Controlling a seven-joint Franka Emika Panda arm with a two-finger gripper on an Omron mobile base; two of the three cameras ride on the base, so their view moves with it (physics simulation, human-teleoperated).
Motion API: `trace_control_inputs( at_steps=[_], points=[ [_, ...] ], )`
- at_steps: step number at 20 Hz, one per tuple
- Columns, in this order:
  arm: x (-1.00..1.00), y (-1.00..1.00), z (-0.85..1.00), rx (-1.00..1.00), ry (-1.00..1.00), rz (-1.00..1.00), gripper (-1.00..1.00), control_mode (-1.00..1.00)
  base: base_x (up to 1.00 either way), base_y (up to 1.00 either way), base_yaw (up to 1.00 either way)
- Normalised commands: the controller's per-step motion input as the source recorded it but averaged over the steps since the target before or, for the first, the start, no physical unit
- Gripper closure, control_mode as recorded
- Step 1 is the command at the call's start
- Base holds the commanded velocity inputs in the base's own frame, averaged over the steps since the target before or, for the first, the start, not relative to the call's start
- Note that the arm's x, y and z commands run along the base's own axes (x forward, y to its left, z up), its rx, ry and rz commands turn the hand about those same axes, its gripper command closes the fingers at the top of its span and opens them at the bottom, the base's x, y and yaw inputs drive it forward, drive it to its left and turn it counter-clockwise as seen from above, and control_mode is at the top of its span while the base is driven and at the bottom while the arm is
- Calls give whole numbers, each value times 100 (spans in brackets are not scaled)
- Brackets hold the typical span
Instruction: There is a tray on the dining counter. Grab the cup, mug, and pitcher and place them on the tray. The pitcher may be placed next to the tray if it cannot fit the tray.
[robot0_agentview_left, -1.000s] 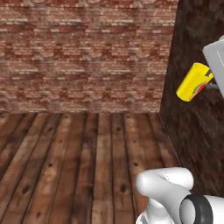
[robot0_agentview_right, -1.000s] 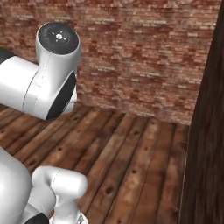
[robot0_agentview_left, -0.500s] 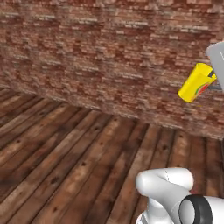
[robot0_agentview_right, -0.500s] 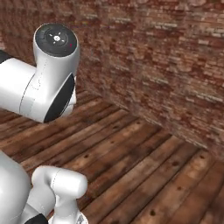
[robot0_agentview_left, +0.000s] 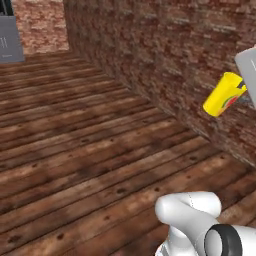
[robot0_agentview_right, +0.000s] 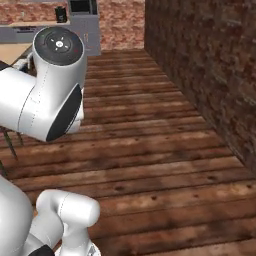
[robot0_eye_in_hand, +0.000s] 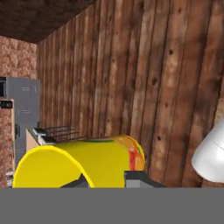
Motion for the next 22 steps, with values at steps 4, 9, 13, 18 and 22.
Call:
trace_control_inputs(
  at_steps=[4, 9, 13, 18, 22],
  points=[
    [0, 0, 0, 0, 0, 0, 100, 100, 57, -76, 85],
    [0, 0, 0, 0, 0, 0, 100, 100, 59, -99, 75],
    [0, 0, 0, 0, 0, 0, 100, 100, 62, -100, 74],
    [0, 0, 0, 0, 0, 0, 100, 100, 67, -100, 71],
    [0, 0, 0, 0, 0, 0, 100, 100, 79, -100, 70]
  ],
)
